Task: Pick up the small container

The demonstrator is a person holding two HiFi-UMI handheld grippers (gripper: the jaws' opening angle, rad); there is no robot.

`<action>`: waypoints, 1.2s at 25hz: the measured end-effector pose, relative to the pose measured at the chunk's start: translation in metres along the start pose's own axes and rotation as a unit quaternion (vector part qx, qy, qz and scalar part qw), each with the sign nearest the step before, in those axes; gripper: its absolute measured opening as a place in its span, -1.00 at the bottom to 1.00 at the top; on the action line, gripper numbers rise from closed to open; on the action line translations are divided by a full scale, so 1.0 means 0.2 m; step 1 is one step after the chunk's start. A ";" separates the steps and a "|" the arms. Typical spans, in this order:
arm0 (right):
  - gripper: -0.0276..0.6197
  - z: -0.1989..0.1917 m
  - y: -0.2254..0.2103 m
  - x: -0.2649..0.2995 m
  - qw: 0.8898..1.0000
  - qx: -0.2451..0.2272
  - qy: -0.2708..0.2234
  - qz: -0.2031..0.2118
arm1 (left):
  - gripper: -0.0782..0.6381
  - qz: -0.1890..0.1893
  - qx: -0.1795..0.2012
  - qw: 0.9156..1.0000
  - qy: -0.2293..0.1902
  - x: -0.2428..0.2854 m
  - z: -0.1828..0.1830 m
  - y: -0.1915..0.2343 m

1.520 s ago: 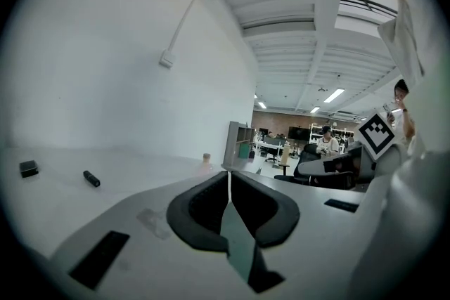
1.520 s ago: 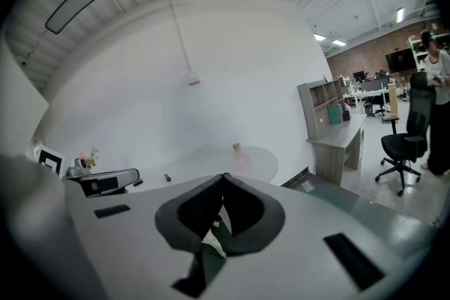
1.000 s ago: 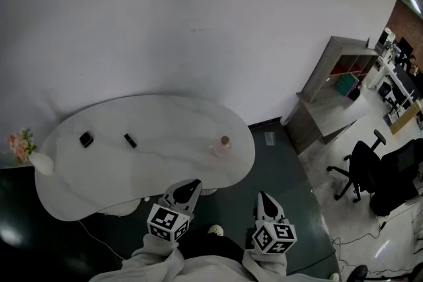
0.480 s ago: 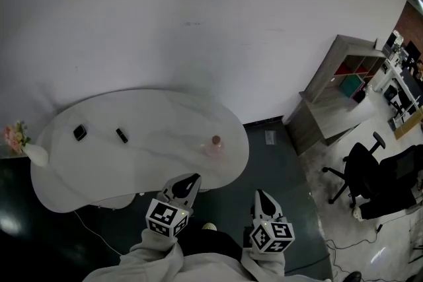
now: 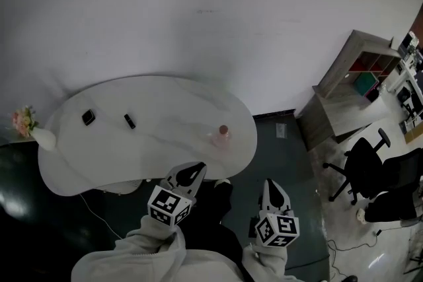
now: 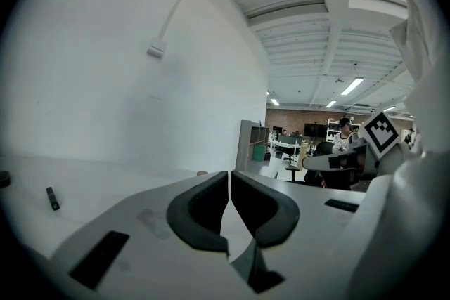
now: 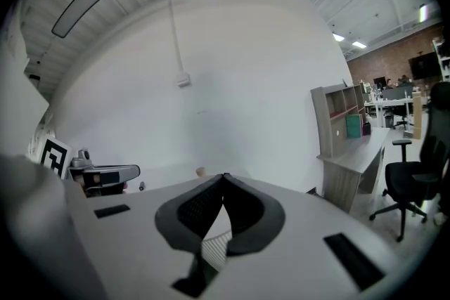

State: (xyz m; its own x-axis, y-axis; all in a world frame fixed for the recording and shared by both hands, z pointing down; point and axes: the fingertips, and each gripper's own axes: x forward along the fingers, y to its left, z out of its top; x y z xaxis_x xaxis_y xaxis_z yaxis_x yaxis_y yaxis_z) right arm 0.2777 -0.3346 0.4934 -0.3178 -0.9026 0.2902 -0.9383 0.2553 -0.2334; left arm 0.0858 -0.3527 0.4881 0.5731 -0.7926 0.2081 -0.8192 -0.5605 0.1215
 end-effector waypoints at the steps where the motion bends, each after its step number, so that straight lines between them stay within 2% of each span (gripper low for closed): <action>1: -0.75 0.00 -0.01 0.00 1.000 0.000 0.000 -0.001 | -0.72 0.001 0.000 1.000 0.002 0.01 -0.01 0.01; 7: -0.75 -0.01 -0.11 0.07 1.000 0.015 0.017 -0.007 | -0.72 0.009 -0.017 1.000 0.013 0.15 -0.03 0.07; 15: -0.75 -0.05 -0.12 0.25 0.998 0.009 0.059 0.033 | -0.72 0.033 -0.046 0.998 0.017 0.37 -0.08 0.13; 16: -0.75 -0.05 -0.11 0.27 0.997 0.006 0.063 0.040 | -0.69 0.033 -0.049 0.998 0.022 0.39 -0.09 0.13; 17: -0.75 -0.04 -0.11 0.30 0.997 0.003 0.066 0.045 | -0.46 0.030 -0.052 0.998 0.028 0.42 -0.11 0.13; 18: -0.75 -0.04 -0.11 0.32 0.996 -0.001 0.068 0.049 | -0.14 0.028 -0.054 0.998 0.034 0.45 -0.14 0.14; 22: -0.75 -0.03 -0.11 0.40 0.995 -0.004 0.079 0.061 | -0.10 0.039 -0.054 0.997 0.049 0.54 -0.21 0.19; 30: -0.75 -0.09 -0.18 0.49 0.993 0.004 0.104 0.061 | -0.10 0.064 -0.024 0.995 0.071 0.72 -0.34 0.28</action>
State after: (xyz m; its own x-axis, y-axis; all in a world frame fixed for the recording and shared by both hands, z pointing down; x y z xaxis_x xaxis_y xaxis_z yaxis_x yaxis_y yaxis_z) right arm 0.2773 -0.4258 0.5459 -0.4515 -0.7736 0.4447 -0.8900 0.3551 -0.2860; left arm 0.1206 -0.4813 0.5898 0.4582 -0.8126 0.3602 -0.8872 -0.4427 0.1299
